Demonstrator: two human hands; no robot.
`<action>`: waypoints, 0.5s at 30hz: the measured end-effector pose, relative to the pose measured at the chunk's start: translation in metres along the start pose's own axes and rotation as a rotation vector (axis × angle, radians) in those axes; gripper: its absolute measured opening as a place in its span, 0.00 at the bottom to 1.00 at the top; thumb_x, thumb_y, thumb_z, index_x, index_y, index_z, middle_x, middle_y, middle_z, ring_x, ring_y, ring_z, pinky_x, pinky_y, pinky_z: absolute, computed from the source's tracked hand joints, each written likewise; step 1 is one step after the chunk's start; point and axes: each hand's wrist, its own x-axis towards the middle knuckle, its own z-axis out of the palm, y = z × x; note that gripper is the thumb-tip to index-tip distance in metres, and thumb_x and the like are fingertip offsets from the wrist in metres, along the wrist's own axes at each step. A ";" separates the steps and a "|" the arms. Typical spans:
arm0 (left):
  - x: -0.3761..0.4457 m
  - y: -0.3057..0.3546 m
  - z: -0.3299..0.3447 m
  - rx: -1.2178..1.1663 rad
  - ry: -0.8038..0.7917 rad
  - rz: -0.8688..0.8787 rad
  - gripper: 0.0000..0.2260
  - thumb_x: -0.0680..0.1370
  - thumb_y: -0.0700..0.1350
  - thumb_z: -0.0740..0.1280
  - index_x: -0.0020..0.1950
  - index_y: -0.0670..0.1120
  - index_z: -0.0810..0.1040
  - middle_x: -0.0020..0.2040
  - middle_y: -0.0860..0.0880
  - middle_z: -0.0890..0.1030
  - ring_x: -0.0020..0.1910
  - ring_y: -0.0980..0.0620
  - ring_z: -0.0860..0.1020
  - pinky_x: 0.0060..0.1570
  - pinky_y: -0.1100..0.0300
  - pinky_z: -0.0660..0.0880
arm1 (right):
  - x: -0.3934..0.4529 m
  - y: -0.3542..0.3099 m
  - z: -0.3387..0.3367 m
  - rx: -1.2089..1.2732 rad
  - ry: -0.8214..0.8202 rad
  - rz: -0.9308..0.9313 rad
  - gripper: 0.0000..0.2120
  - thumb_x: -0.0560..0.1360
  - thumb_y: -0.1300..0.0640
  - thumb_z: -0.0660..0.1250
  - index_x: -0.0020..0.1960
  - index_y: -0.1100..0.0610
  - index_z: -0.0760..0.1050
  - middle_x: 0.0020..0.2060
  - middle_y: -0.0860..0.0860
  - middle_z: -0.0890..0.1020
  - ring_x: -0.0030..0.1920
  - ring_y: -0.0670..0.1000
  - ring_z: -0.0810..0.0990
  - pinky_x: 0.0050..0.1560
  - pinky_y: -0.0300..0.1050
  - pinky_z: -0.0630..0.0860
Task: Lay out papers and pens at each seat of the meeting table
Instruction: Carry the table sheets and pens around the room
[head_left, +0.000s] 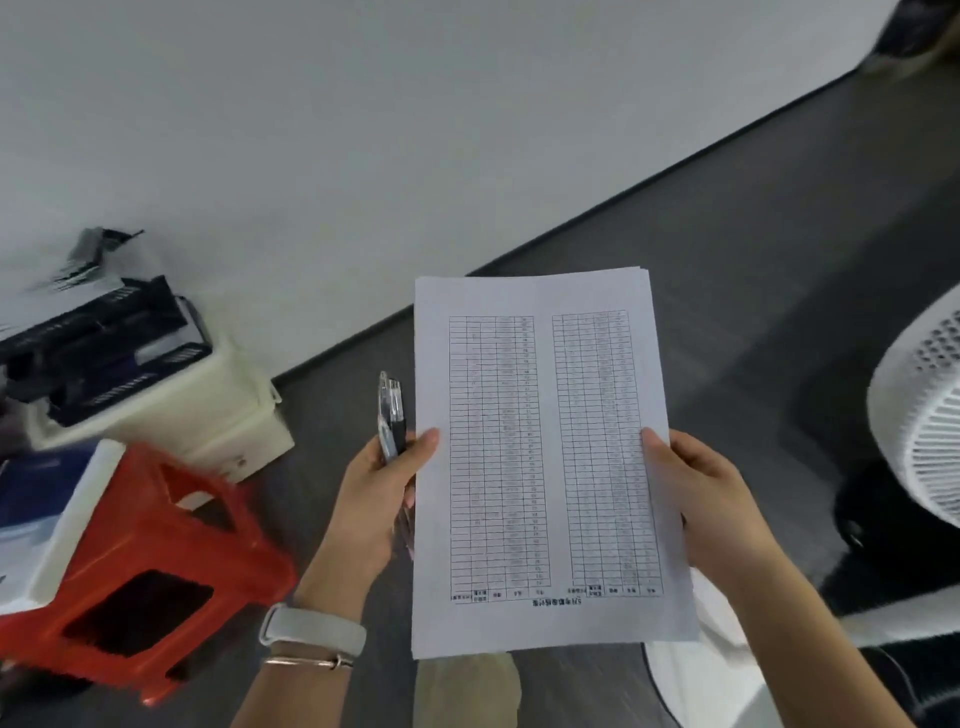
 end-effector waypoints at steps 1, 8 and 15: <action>0.029 0.006 0.015 0.009 -0.029 -0.011 0.04 0.73 0.42 0.70 0.39 0.45 0.77 0.38 0.44 0.78 0.30 0.53 0.70 0.27 0.66 0.66 | 0.025 -0.006 -0.001 0.003 0.032 0.005 0.11 0.77 0.49 0.63 0.46 0.53 0.82 0.44 0.53 0.86 0.45 0.56 0.85 0.53 0.57 0.80; 0.242 0.073 0.149 0.085 -0.302 -0.057 0.04 0.73 0.44 0.70 0.40 0.45 0.78 0.34 0.49 0.78 0.24 0.58 0.66 0.28 0.64 0.64 | 0.214 -0.074 -0.030 0.101 0.279 0.011 0.10 0.77 0.50 0.63 0.46 0.53 0.81 0.44 0.52 0.86 0.44 0.55 0.85 0.51 0.56 0.80; 0.378 0.125 0.315 0.193 -0.548 -0.151 0.13 0.70 0.48 0.72 0.49 0.41 0.80 0.45 0.40 0.82 0.37 0.49 0.74 0.37 0.60 0.69 | 0.334 -0.138 -0.104 0.241 0.537 -0.001 0.11 0.77 0.52 0.63 0.48 0.58 0.81 0.46 0.56 0.85 0.49 0.59 0.84 0.56 0.60 0.78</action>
